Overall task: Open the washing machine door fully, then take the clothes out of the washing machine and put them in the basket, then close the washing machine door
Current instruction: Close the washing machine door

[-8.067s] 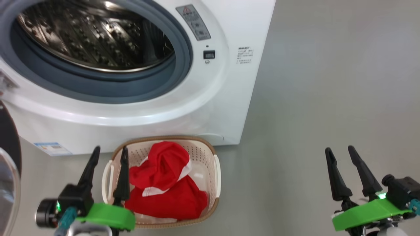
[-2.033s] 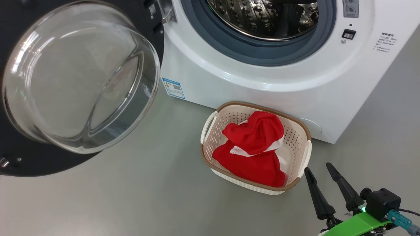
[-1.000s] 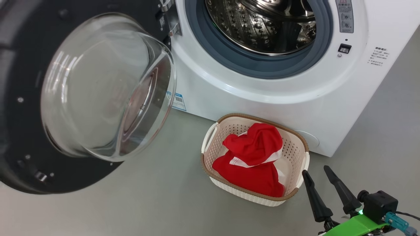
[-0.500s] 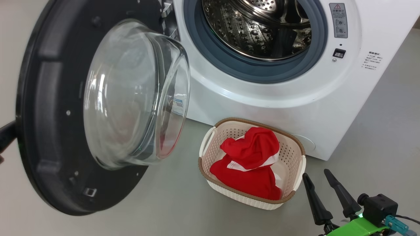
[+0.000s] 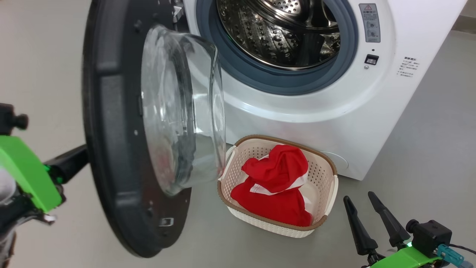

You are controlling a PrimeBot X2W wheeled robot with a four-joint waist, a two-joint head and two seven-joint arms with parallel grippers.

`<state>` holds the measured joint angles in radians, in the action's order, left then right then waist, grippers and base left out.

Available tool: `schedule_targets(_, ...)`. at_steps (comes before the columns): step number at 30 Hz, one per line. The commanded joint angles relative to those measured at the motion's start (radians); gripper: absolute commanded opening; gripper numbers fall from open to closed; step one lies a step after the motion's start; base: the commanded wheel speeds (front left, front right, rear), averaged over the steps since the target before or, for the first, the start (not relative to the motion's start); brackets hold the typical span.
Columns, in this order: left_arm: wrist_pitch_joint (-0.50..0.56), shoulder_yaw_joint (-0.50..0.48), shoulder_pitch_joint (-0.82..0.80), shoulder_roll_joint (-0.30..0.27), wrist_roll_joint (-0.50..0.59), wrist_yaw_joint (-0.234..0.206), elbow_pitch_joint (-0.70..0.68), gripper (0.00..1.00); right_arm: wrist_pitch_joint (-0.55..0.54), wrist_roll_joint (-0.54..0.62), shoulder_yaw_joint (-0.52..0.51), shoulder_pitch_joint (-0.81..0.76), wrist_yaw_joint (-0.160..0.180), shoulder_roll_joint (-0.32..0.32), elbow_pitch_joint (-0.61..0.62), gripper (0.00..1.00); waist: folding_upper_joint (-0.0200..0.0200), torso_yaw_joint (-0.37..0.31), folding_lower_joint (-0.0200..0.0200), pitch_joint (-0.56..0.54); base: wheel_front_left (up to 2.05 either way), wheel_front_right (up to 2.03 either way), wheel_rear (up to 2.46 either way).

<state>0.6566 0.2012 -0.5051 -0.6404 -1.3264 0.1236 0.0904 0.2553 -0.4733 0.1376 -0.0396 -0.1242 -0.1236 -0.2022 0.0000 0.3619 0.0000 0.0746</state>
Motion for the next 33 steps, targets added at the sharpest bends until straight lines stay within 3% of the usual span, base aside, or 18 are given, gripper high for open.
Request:
schedule_targets(1,-0.009,-0.026,-0.034,-0.030,-0.013,0.007,-0.045,0.00,0.006,0.001,0.016,0.010,-0.007,-0.007,0.026,1.00,0.0000,-0.007,0.0000,0.001,0.00,0.00,0.00)
schedule_targets(12,-0.146,0.112,-0.105,0.054,-0.008,0.007,-0.083,0.00,0.006,-0.001,0.018,0.009,-0.007,0.005,0.023,1.00,0.0000,-0.036,0.0000,-0.007,0.00,0.00,0.00)
schedule_targets(27,-0.301,0.168,-0.034,0.000,0.001,0.007,0.013,0.00,0.006,-0.001,0.021,-0.007,-0.007,0.011,0.019,1.00,0.0000,-0.033,0.0000,-0.037,0.00,0.00,0.00)
schedule_targets(33,-0.393,0.157,0.033,0.010,-0.016,0.007,0.053,0.00,0.006,-0.001,0.021,-0.013,-0.007,0.012,0.020,1.00,0.0000,-0.014,0.0000,-0.052,0.00,0.00,0.00)
